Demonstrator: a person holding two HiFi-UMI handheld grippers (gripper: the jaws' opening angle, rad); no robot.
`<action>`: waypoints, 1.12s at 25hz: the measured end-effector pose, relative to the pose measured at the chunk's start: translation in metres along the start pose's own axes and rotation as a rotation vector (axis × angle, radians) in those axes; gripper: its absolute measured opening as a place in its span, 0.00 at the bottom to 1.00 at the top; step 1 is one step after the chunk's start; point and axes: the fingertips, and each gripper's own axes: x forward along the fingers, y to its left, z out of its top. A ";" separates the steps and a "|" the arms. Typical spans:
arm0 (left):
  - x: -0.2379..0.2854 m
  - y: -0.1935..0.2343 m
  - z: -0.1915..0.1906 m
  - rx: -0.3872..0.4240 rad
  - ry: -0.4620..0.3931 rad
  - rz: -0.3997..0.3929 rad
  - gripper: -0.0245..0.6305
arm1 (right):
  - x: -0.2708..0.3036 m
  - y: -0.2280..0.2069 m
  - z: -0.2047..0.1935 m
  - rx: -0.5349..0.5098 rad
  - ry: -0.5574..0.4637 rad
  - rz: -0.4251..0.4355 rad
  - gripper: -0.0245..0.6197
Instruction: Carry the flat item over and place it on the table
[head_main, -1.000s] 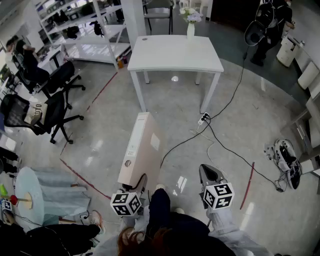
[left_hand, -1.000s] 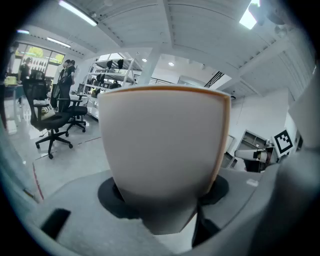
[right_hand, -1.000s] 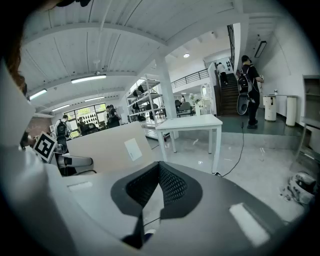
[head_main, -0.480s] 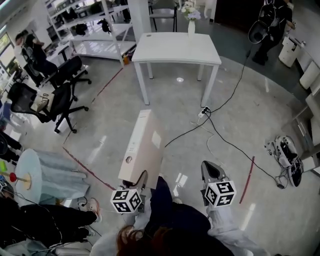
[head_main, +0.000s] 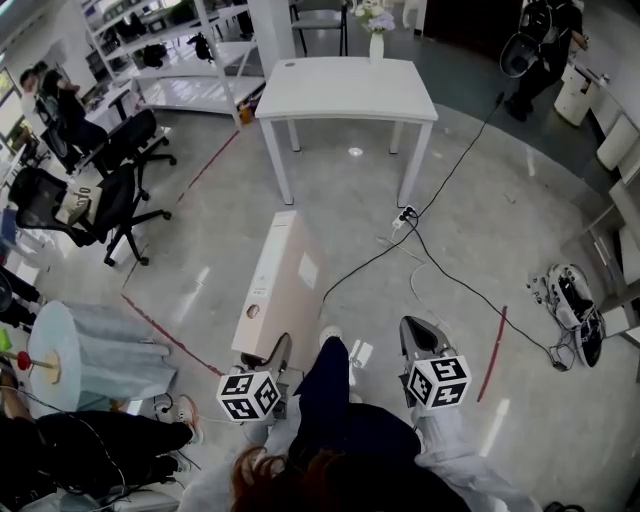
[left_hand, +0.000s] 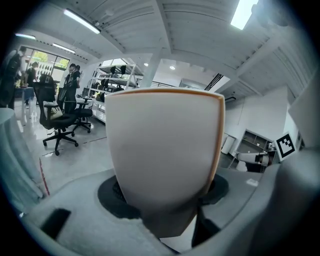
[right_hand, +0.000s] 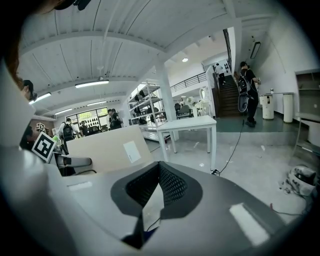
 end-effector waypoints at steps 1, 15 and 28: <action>0.008 0.000 0.003 0.004 0.006 -0.002 0.45 | 0.006 -0.005 0.003 0.003 0.002 -0.001 0.06; 0.156 0.038 0.118 0.056 -0.021 -0.031 0.45 | 0.156 -0.046 0.112 -0.035 -0.014 0.000 0.06; 0.244 0.082 0.183 0.065 -0.029 -0.086 0.45 | 0.262 -0.058 0.164 -0.028 -0.034 -0.030 0.06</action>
